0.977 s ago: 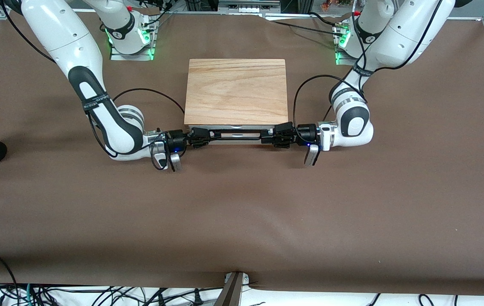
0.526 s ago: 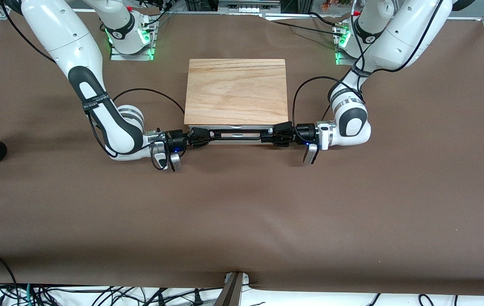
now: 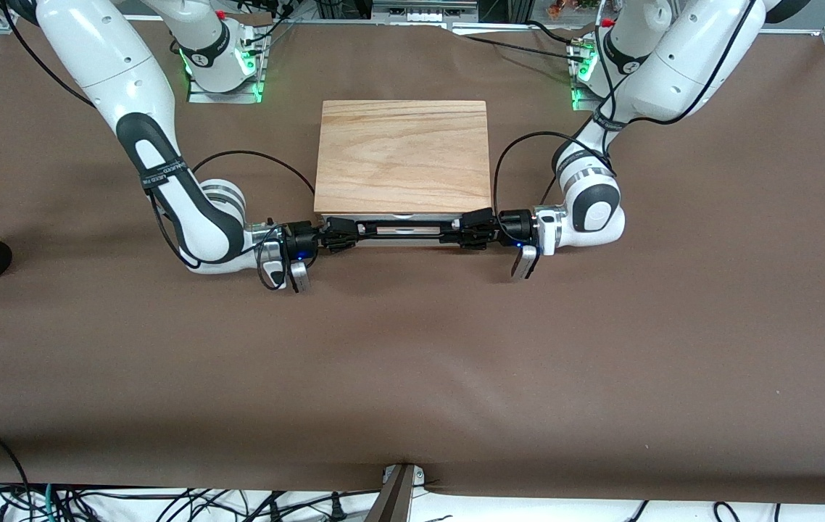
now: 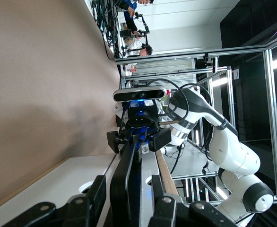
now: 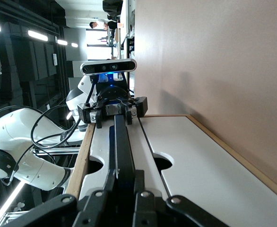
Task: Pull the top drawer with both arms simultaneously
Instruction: 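Pull the handle outward with the left gripper and the right gripper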
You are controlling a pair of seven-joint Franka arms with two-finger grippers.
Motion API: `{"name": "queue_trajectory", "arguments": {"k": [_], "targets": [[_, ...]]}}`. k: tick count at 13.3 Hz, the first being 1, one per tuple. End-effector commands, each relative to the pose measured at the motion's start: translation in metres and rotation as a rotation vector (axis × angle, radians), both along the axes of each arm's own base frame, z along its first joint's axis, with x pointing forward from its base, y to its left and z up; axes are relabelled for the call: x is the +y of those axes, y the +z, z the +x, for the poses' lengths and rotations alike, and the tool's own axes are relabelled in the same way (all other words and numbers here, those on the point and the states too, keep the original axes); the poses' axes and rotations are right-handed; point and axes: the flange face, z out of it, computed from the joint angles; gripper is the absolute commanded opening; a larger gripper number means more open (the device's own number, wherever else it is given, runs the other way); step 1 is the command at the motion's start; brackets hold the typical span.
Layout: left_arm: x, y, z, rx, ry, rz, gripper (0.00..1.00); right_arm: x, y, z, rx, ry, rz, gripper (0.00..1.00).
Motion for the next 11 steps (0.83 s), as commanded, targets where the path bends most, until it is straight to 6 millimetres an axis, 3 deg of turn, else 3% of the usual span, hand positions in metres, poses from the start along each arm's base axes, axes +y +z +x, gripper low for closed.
{"name": "queue_trajectory", "arguments": {"k": [1,3,5,11], "targets": [[-0.012,-0.011,-0.019,-0.004,-0.011,-0.009,0.41,0.003,-0.002,0.000,0.024,-0.024,0.013,0.04],[-0.013,-0.013,-0.021,0.001,-0.008,-0.009,0.24,0.003,-0.002,0.001,0.025,-0.032,0.017,0.04],[-0.017,-0.018,-0.025,0.016,-0.005,-0.013,0.24,0.004,-0.002,0.001,0.030,-0.038,0.021,0.04],[-0.020,-0.025,-0.033,0.058,0.009,-0.017,0.03,0.004,0.000,0.003,0.030,-0.042,0.023,0.04]]}}
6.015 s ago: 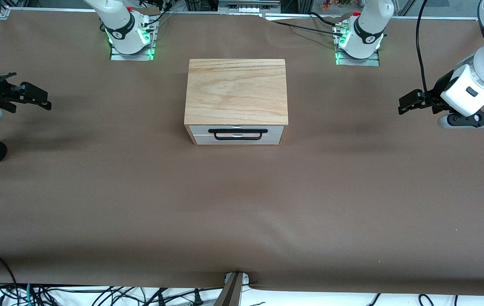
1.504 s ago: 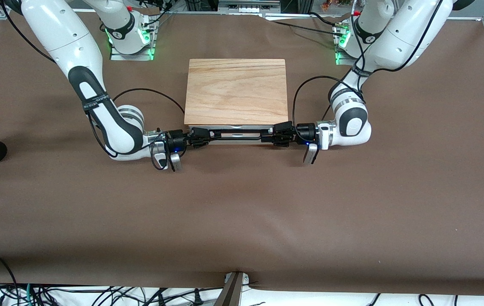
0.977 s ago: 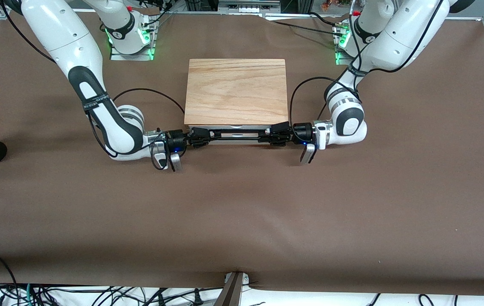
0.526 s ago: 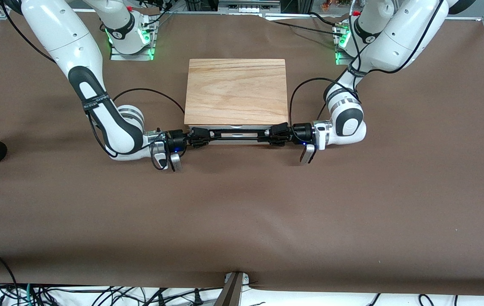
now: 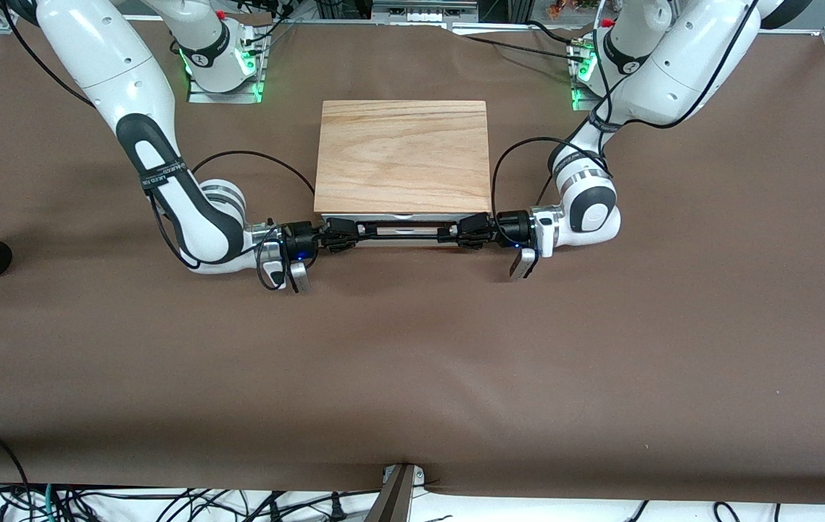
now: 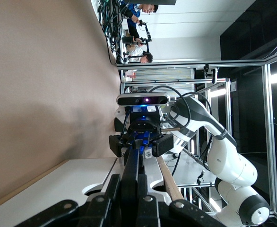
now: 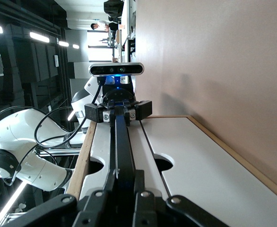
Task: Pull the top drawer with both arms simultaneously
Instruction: 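Pull the handle outward with the left gripper and the right gripper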
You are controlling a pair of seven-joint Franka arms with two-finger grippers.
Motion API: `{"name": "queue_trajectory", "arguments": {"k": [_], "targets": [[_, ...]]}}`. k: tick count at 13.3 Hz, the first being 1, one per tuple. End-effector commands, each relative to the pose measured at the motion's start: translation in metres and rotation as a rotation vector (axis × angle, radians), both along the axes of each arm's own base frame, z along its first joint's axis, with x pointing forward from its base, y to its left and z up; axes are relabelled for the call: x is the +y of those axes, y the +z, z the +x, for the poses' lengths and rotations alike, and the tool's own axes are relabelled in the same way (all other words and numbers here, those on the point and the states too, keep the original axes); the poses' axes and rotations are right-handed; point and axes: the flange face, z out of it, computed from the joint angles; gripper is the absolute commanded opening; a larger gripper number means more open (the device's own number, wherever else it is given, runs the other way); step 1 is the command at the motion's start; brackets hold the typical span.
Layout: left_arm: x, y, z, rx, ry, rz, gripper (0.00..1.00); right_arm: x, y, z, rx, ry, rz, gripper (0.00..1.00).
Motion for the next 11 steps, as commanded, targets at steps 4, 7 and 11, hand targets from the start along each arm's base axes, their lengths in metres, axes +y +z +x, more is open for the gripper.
{"name": "queue_trajectory", "arguments": {"k": [4,7,11], "targets": [[-0.015,-0.017,-0.033,0.008,-0.026,0.010,0.00,0.004,0.004,0.009,0.033,-0.053,0.027,0.04],[-0.015,-0.016,-0.032,0.001,-0.027,0.009,0.00,0.005,0.000,0.017,0.038,-0.071,0.043,0.04],[-0.011,-0.016,-0.027,-0.001,-0.030,0.016,0.00,0.005,0.009,0.029,0.034,-0.081,0.049,0.04]]}}
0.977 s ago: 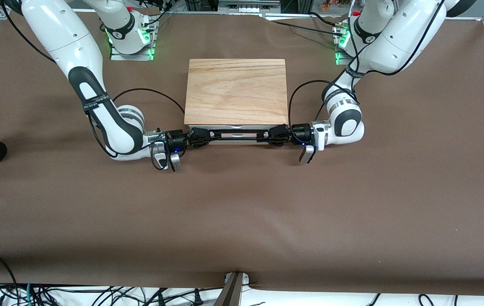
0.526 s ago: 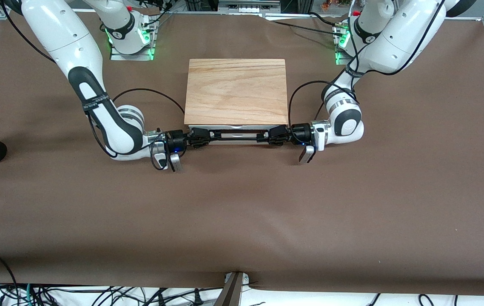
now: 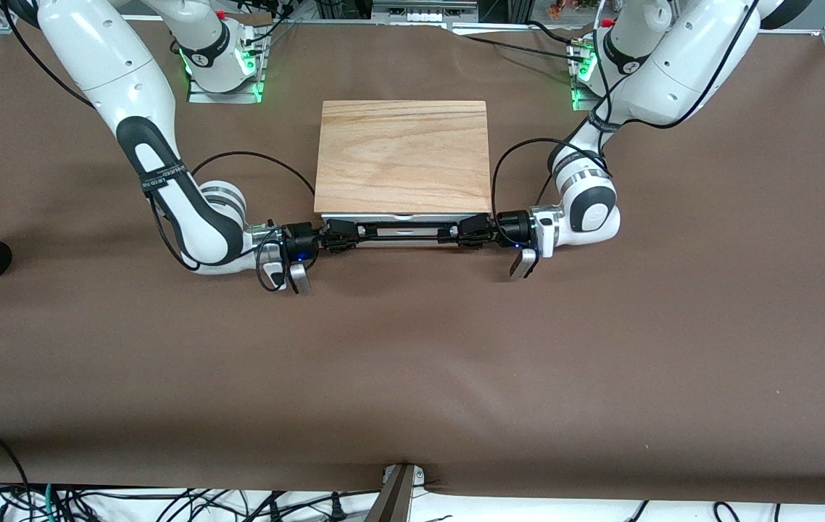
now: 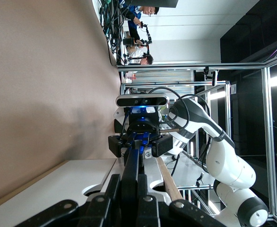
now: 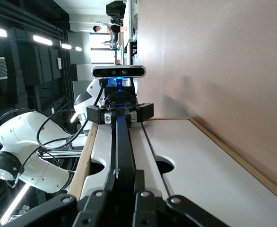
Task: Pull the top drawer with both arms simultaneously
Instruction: 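Pull the handle outward with the left gripper and the right gripper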
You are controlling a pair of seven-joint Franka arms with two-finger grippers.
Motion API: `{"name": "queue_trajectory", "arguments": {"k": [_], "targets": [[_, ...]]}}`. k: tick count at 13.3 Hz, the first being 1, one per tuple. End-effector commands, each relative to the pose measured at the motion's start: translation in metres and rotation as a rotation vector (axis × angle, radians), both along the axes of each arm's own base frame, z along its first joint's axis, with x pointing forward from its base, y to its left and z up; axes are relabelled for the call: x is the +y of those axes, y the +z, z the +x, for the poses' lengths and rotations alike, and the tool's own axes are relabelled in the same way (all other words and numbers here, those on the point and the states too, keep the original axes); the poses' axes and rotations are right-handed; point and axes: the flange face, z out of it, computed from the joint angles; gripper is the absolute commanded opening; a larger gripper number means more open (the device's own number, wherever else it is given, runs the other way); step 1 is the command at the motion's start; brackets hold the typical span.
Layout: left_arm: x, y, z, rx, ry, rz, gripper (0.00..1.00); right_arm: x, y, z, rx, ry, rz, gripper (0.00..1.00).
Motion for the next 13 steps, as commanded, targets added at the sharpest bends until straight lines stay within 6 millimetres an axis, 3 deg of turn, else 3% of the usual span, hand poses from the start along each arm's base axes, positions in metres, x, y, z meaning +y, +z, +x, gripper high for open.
{"name": "queue_trajectory", "arguments": {"k": [1,4,13], "targets": [[-0.010,-0.016,-0.026,-0.009,-0.037,0.019,0.00,0.005,0.015,0.032,0.034,-0.077,0.036,0.04],[-0.005,-0.017,-0.023,-0.013,-0.031,0.020,0.00,0.004,0.024,0.042,0.053,-0.091,0.029,0.04],[0.011,-0.016,-0.013,-0.027,-0.042,0.041,0.00,0.005,0.030,0.049,0.044,-0.100,0.034,0.04]]}}
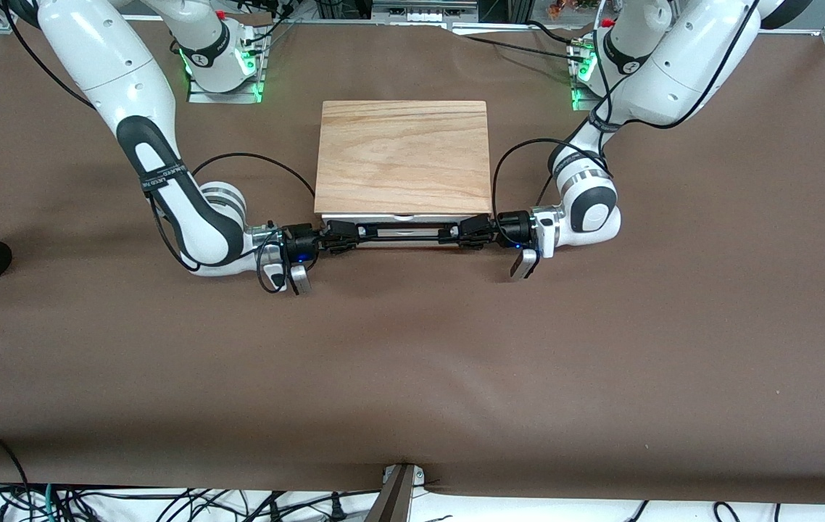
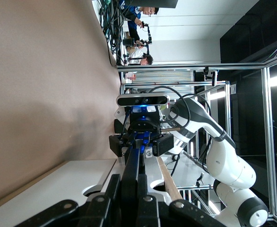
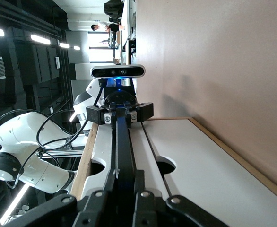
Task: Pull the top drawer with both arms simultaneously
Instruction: 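Pull the handle outward with the left gripper and the right gripper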
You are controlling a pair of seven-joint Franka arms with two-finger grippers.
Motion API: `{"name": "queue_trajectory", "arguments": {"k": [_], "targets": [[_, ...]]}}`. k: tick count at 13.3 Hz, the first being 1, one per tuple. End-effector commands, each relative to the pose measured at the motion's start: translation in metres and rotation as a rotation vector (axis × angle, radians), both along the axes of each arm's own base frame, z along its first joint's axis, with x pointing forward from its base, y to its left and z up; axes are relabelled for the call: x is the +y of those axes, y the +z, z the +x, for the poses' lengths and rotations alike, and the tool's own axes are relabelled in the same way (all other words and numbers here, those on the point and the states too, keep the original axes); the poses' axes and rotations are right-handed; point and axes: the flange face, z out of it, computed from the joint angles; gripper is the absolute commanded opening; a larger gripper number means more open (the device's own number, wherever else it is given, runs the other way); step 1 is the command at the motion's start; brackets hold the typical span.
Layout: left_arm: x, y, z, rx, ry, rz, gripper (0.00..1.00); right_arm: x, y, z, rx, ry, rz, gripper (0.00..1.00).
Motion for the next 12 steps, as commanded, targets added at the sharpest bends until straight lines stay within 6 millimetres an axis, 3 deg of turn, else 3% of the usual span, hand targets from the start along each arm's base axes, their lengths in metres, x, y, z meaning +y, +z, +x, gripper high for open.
{"name": "queue_trajectory", "arguments": {"k": [1,12], "targets": [[0.011,-0.015,-0.010,-0.030,-0.041,0.042,0.00,0.003,0.027,0.046,0.037,-0.106,0.041,0.04],[0.036,-0.011,0.010,-0.034,-0.062,0.069,0.00,0.003,0.023,0.053,0.047,-0.138,0.066,0.04]]}}
